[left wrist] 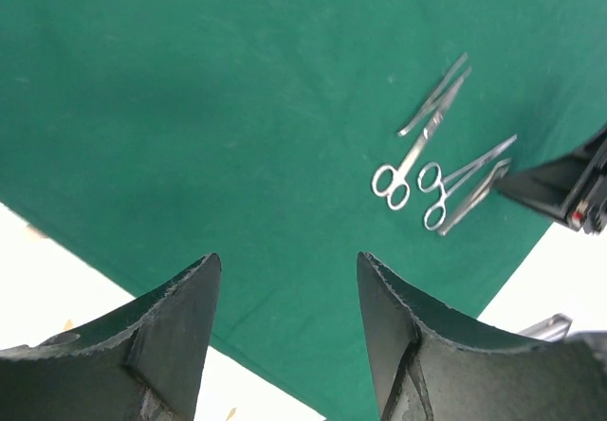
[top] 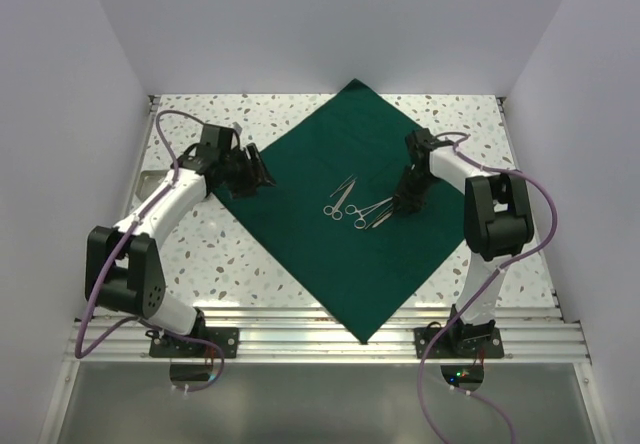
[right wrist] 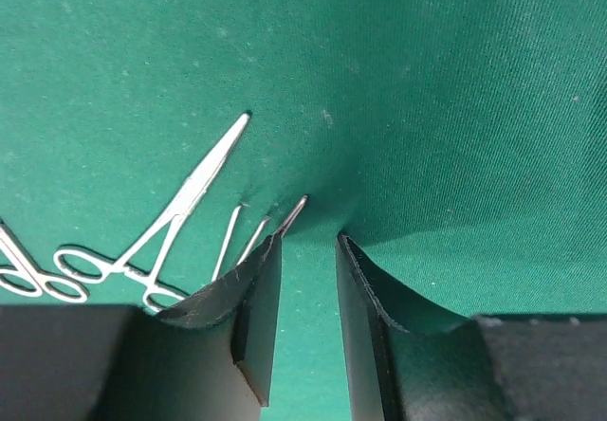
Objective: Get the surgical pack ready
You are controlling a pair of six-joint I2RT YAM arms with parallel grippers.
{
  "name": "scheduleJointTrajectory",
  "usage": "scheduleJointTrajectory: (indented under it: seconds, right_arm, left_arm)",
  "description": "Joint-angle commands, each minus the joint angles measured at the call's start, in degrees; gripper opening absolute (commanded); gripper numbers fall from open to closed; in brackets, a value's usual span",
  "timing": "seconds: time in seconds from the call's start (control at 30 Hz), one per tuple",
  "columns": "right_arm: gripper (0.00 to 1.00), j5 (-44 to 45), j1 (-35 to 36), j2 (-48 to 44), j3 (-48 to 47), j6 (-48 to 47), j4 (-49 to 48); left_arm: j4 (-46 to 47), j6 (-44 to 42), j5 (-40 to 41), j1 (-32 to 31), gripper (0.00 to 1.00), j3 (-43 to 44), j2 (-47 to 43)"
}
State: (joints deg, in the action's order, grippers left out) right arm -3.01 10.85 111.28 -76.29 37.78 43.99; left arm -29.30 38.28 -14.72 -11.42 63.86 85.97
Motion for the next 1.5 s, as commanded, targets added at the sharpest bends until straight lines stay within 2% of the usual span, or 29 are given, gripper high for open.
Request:
scheduleJointTrajectory:
  seconds: [0.0,0.13,0.37,0.43,0.47,0.5,0.6,0.83,1.07,1.17,1.23,1.3,1.47]
  right_arm:
    - [0.33,0.37,0.05,0.78,-2.11,0.45,-2.24]
    - [0.33,0.72,0.05,-1.33,-1.76,0.72,-2.94]
    - [0.33,-0.77,0.05,1.65,-2.72,1.42,-3.29]
    - [0.27,-0.6,0.05,1.74,-2.64,1.77,-3.38]
    - [0.17,-0.51,0.05,1.57,-2.63,1.95,-3.21]
    - [0.13,0.1,0.13,1.04,-2.63,2.03,-3.03]
    - [0.09,0.98,0.05,0.16,-3.07,1.95,-1.81]
    - [0.11,2.47,0.05,-3.7,-5.71,-1.47,1.54]
    - [0.19,2.39,0.13,-3.53,-7.99,-6.22,2.25]
    - [0.09,1.34,0.13,-3.01,-7.47,-6.32,1.63]
    - [0.13,0.55,0.13,-2.65,-7.21,-6.31,1.45]
    - [0.27,0.54,0.13,-2.48,-6.51,-6.31,1.37]
    - [0.31,0.02,0.22,-2.48,-5.19,-6.58,1.72]
  left_arm:
    - [-0.58,-1.63,-0.04,-2.37,0.63,3.47,1.21]
    - [-1.2,-2.42,-0.04,-4.49,0.63,4.44,1.83]
    - [-1.11,-2.68,-1.36,-4.84,0.63,4.61,2.88]
    - [-1.2,-2.86,-1.45,-4.93,0.63,4.87,3.06]
    - [-1.2,-2.86,-1.45,-5.01,0.63,4.96,3.06]
    - [-1.2,-3.21,-1.54,-5.1,0.63,4.96,3.06]
    - [-1.81,-3.83,-2.24,-5.54,0.64,5.75,3.5]
    - [-1.73,-7.87,-6.45,-7.03,0.77,7.51,4.2]
    - [-0.41,-7.09,-10.24,-9.05,0.79,6.99,4.9]
    - [0.47,-6.21,-10.94,-10.11,0.79,5.84,4.29]
    - [0.38,-6.2,-11.03,-10.73,0.79,5.4,4.11]
    - [0.03,-6.38,-10.94,-11.25,0.8,5.32,4.03]
    - [-0.06,-6.55,-11.29,-11.69,0.8,4.79,4.03]
